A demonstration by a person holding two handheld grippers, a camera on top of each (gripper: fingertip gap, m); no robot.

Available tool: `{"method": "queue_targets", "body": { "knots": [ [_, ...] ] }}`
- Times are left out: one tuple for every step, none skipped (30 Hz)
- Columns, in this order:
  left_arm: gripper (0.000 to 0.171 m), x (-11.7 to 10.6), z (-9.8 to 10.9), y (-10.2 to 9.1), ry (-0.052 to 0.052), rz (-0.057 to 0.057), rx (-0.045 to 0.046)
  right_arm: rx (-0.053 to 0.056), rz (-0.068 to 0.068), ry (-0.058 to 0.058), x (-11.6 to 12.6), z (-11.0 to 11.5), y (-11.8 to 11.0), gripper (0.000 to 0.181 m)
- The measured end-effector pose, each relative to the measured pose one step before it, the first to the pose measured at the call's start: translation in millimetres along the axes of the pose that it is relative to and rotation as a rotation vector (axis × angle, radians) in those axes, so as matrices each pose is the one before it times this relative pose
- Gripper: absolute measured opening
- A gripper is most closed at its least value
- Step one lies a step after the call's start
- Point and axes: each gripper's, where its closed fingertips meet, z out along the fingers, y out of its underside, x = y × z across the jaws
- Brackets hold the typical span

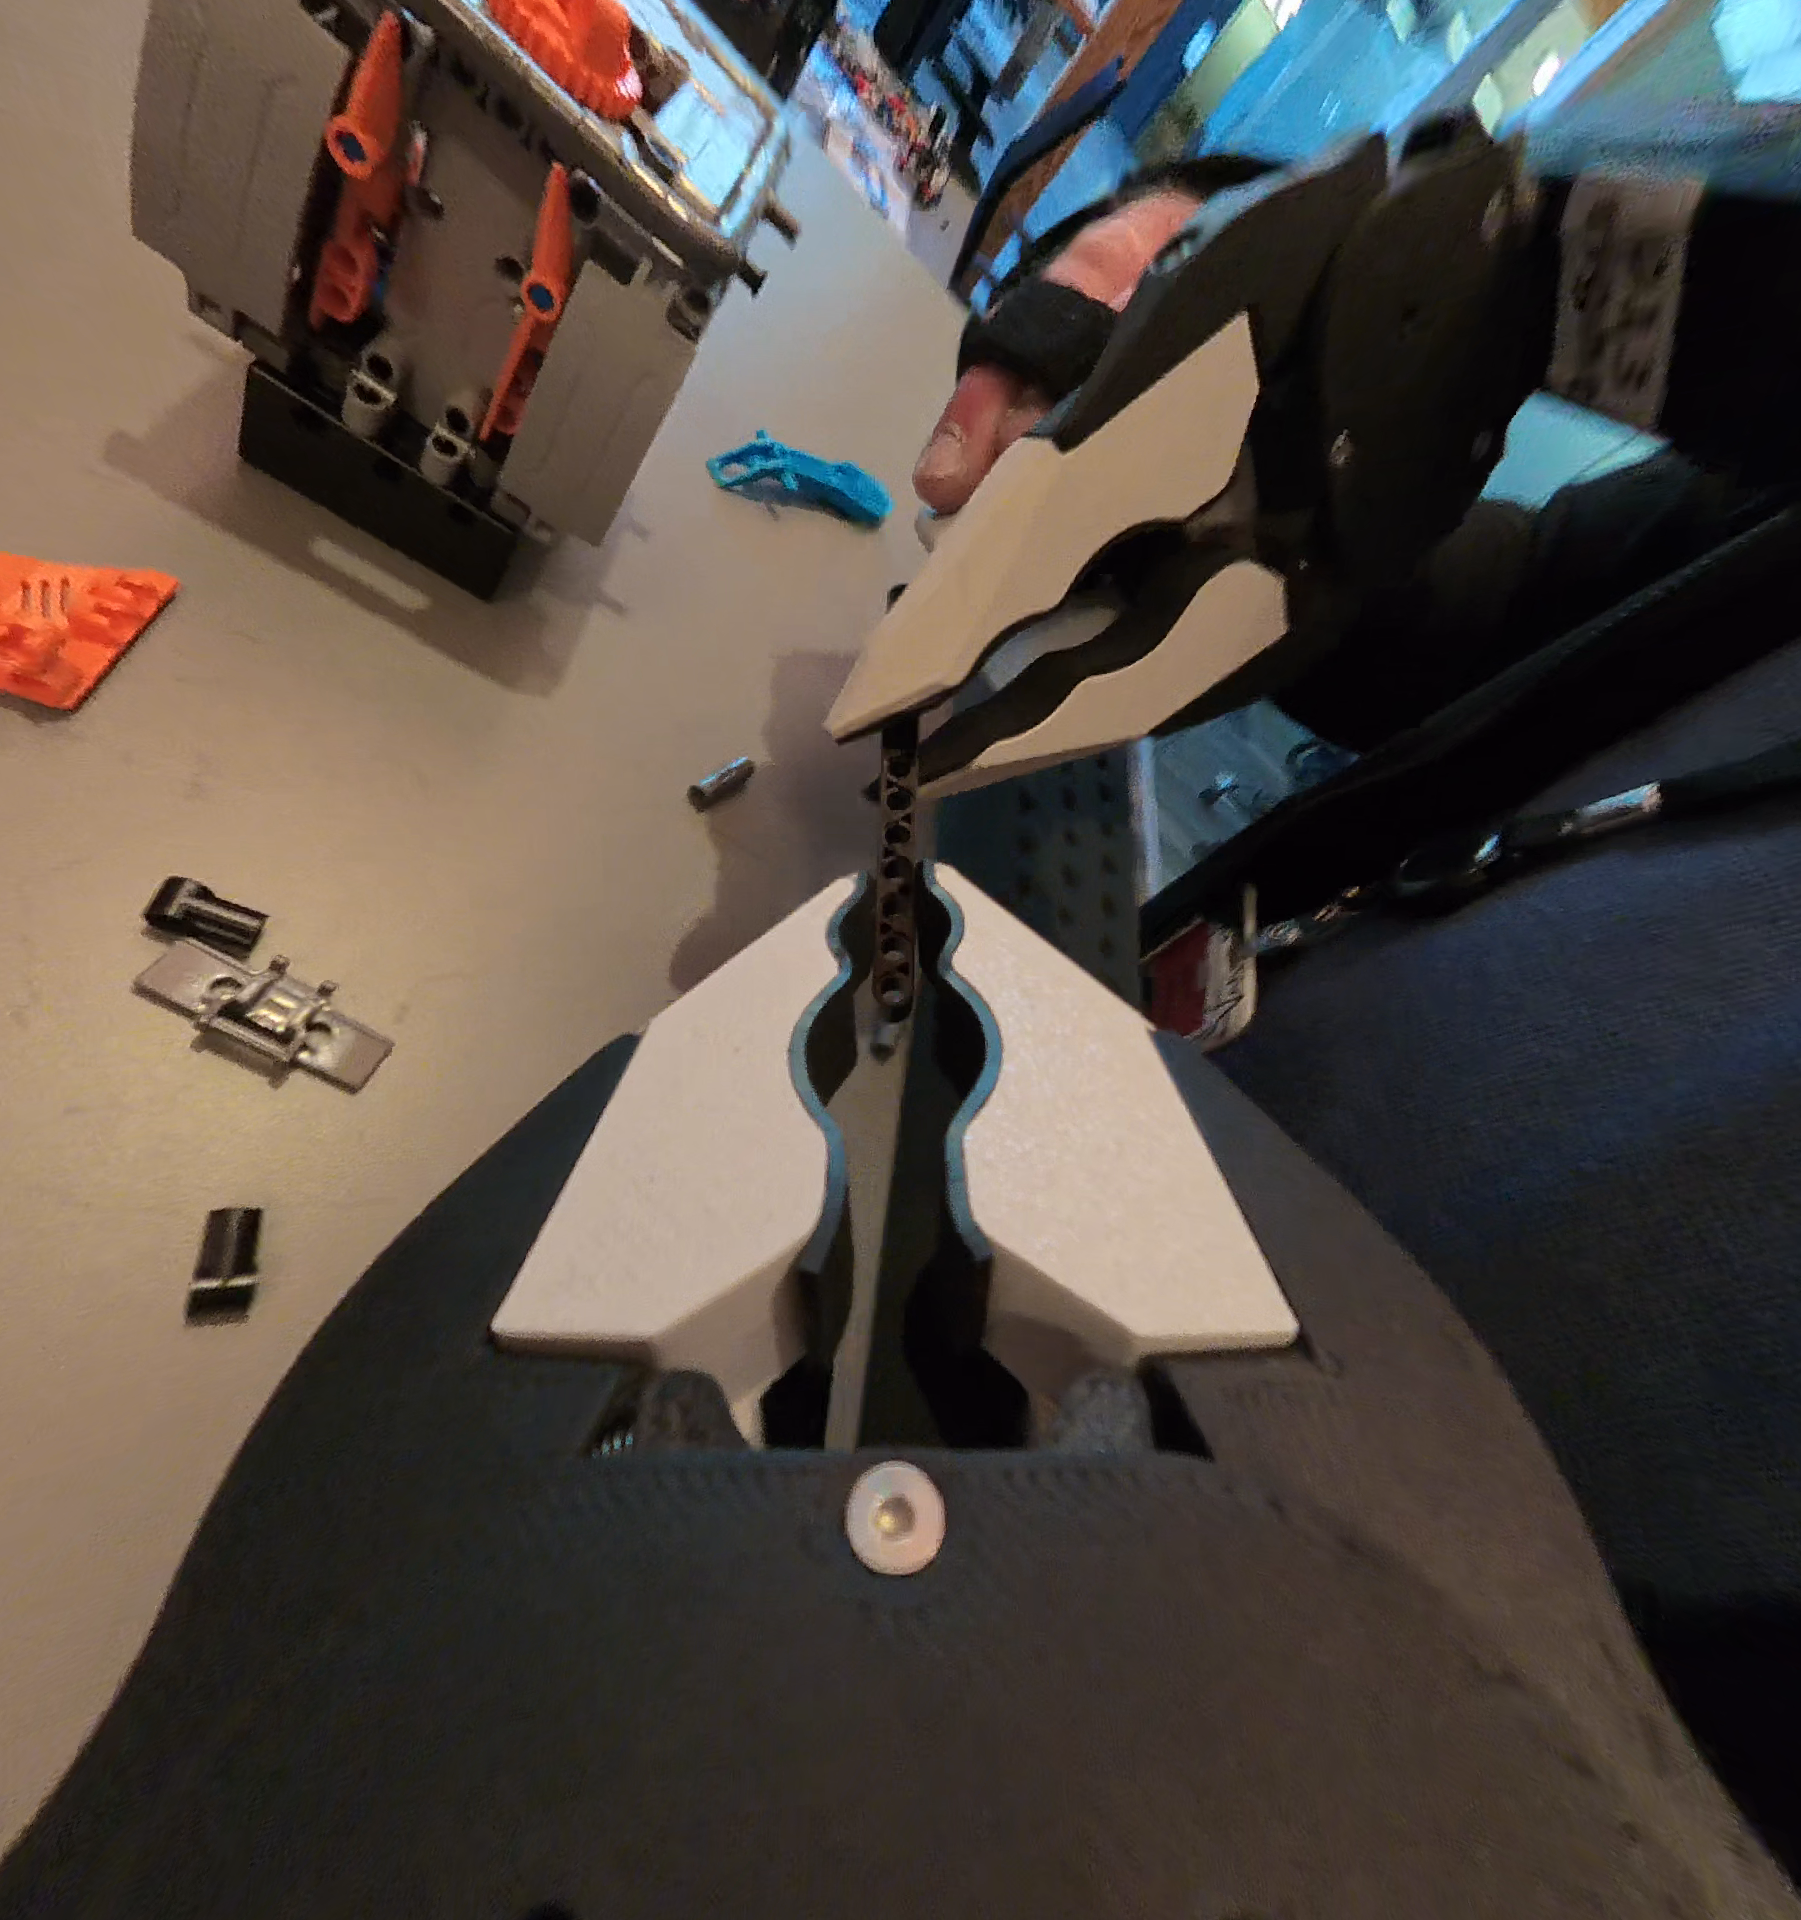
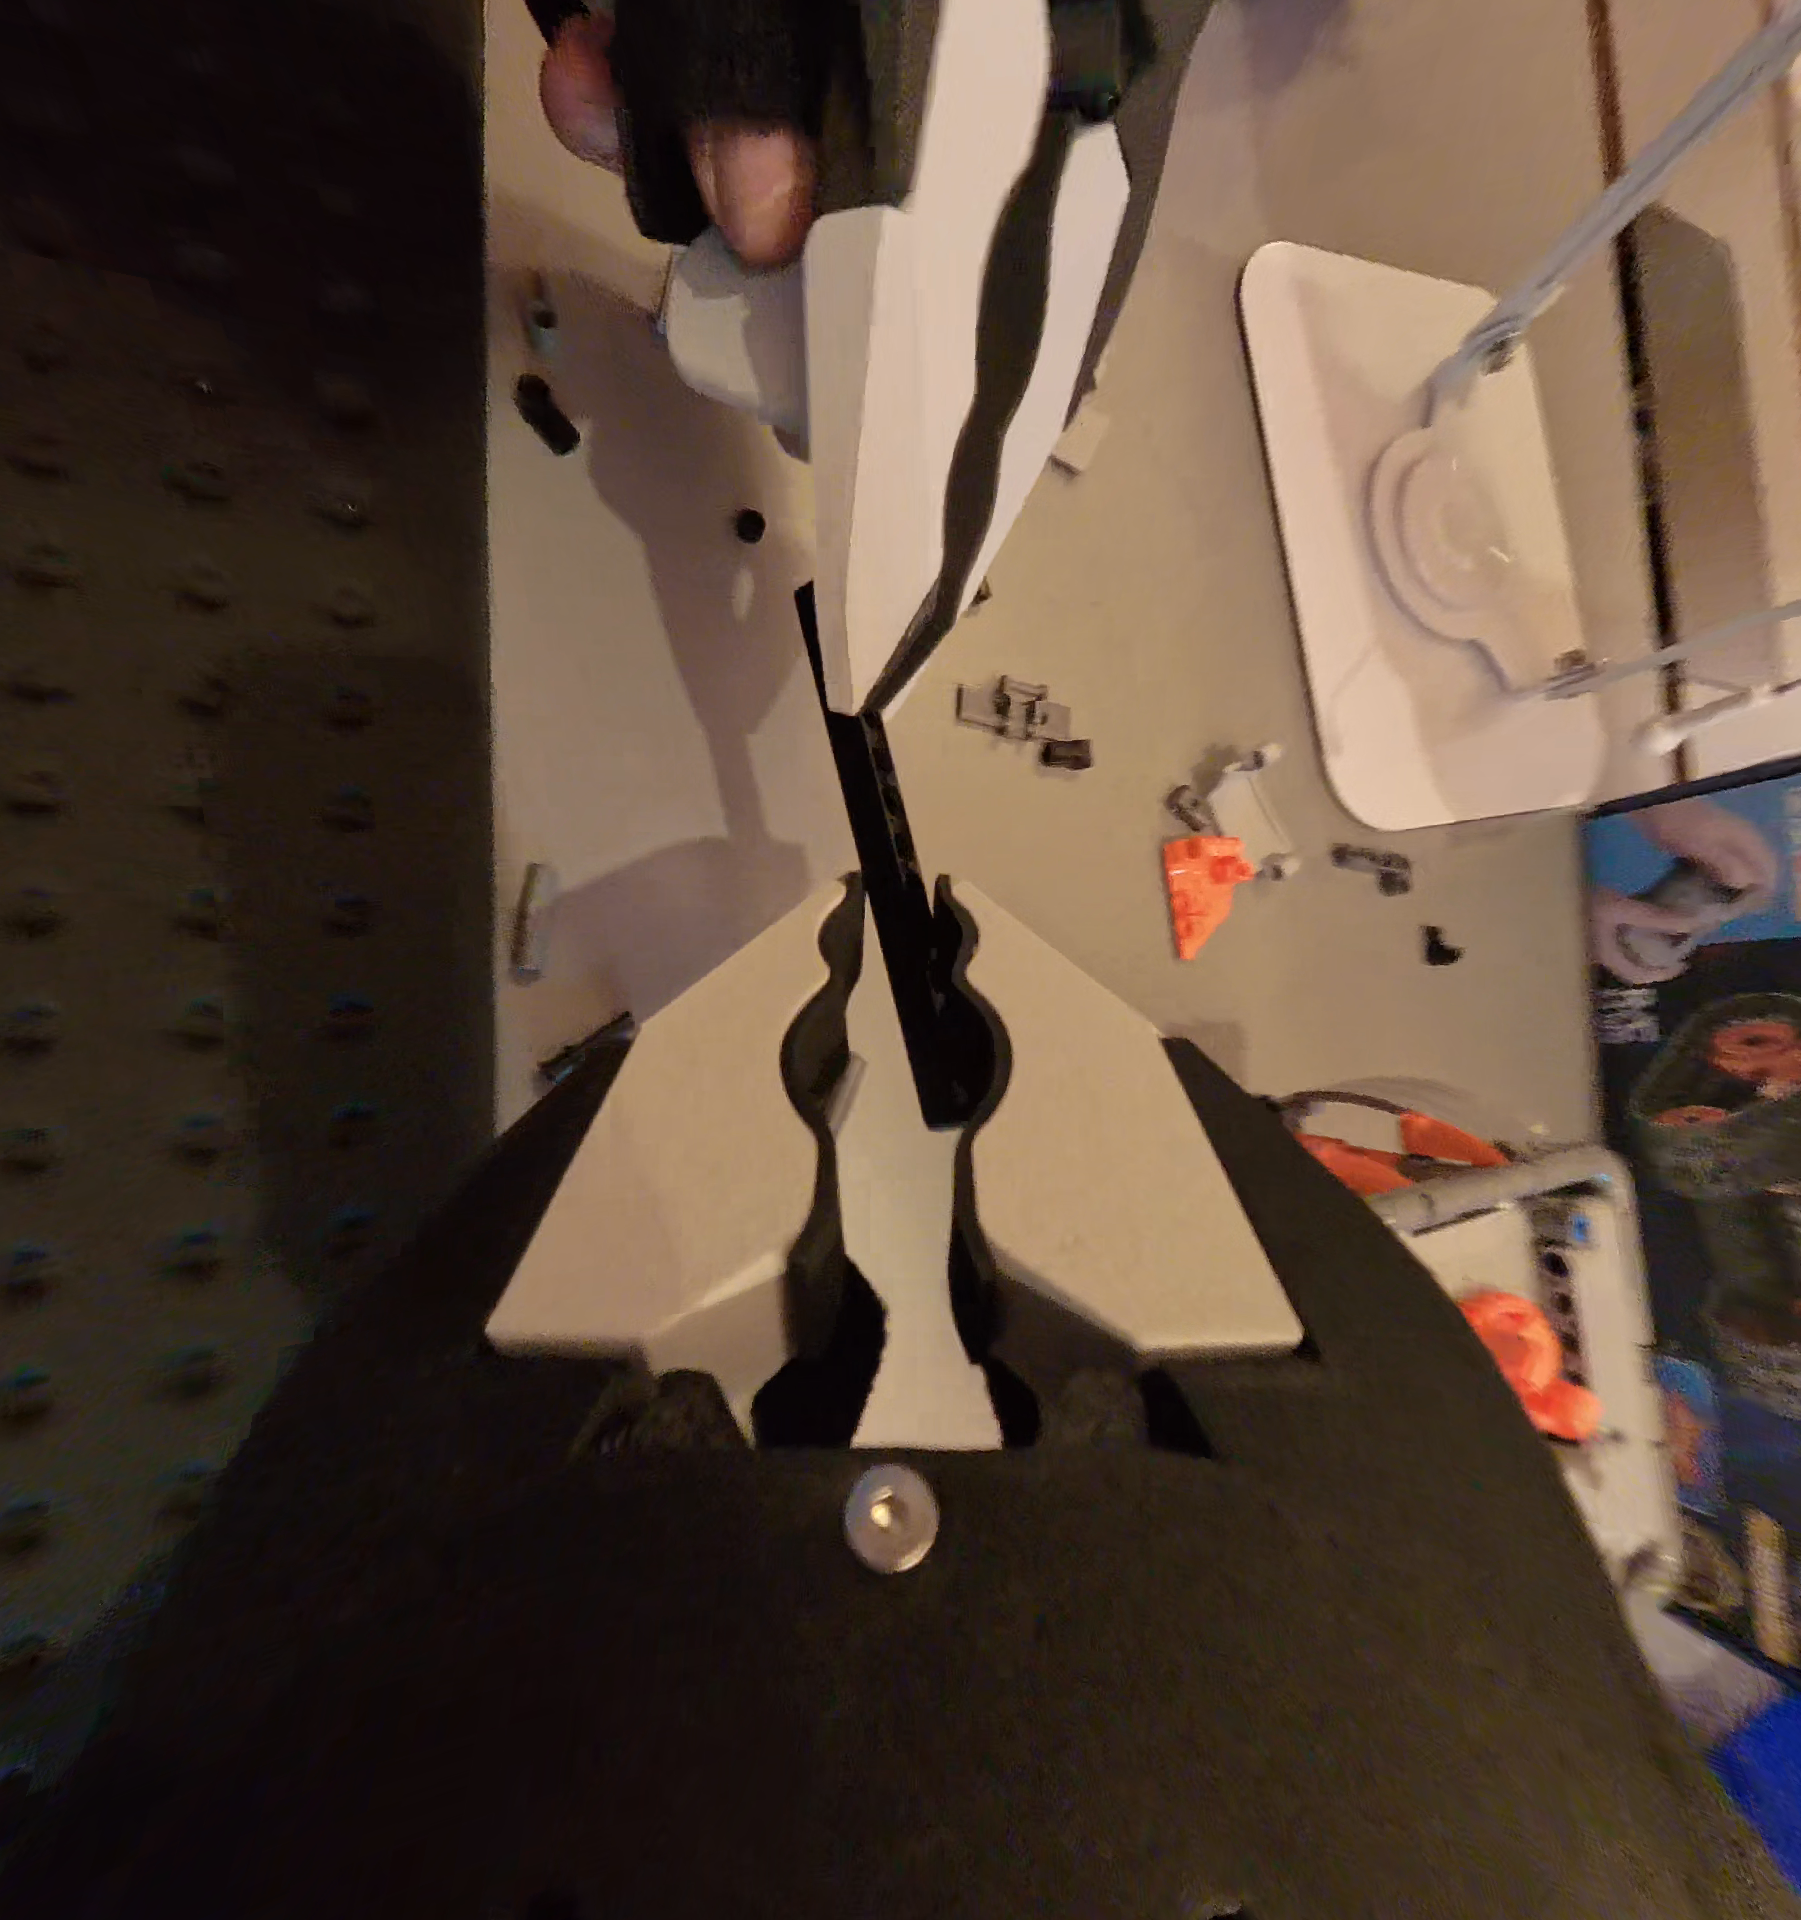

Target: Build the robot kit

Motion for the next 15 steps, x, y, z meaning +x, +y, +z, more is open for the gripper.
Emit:
{"method": "queue_targets", "body": {
  "knots": [
    [0.005, -3.97, -0.09, 2.49, -0.0461, 0.0385, -0.02311, 0.002, 0.0464, -0.0332, -2.29, 1.12, 0.85, 0.013],
    [0.005, -3.84, -0.29, 2.45, -0.0452, 0.0355, -0.02448, 0.0006, 0.0516, -0.0549, -4.5, 1.46, 1.47, 0.017],
    [0.005, -0.09, 0.17, 3.89, -0.023, 0.0428, -0.03062, -0.0061, 0.0492, -0.0487, -3.24, 1.84, 2.49, 0.018],
    [0.005, -2.42, -0.11, 4.08, -0.0452, 0.0583, -0.02937, -0.0077, 0.0375, -0.0215, 0.28, 1.81, 2.93, 0.014],
    [0.006, -5.62, 0.28, 7.07, -0.0641, 0.0549, -0.04713, -0.0026, 0.0204, -0.0186, -0.17, 1.71, 2.13, 0.012],
    [0.006, -3.4, 1.1, 7.53, -0.0429, 0.0377, -0.04795, -0.0019, 0.0138, -0.0177, -0.7, 1.59, 1.52, 0.014],
    [0.006, -0.38, 1.07, 3.89, -0.0211, 0.0288, -0.02097, -0.0063, 0.0143, -0.0083, 0.66, 1.73, 1.83, 0.017],
    [0.006, -3.13, 0.71, 2.79, -0.04, 0.0293, -0.01341, -0.0079, 0.0112, -0.0025, 1.38, 1.17, 2.35, 0.02],
    [0.006, -5.5, 0.62, 4.27, -0.0521, 0.025, -0.02173, -0.0001, 0.01, -0.0032, 1.33, 0.14, 1.79, 0.022],
    [0.006, -3.91, 1.28, 6.05, -0.0332, 0.0151, -0.03027, 0.0089, 0.017, -0.0054, 1.29, -0.99, 0.71, 0.023],
    [0.006, -5.3, 2.24, 8.09, -0.0437, 0.0178, -0.04382, 0.0121, 0.0224, -0.0047, 1.54, -1.61, 0.13, 0.024],
    [0.006, -4.85, 2.16, 5.52, -0.0478, 0.0248, -0.02841, 0.0115, 0.0177, -0.0038, 1.32, -1.79, 0.03, 0.023],
    [0.006, 0.1, 2.45, 2.14, -0.011, 0.0048, -0.00874, 0.009, 0.0085, 0.0024, 1.21, -1.44, -0.11, 0.022],
    [0.006, -0.31, 2.48, 1.6, -0.0105, -0.008, -0.00699, 0.0048, 0.0013, 0.0102, 1.5, -1.09, 0.09, 0.021],
    [0.006, -1.99, 1.96, 0.68, -0.0268, 0.0109, -0.00213, -0.0006, -0.0014, 0.0105, 1.18, -0.65, 0.46, 0.02]
  ]
}}
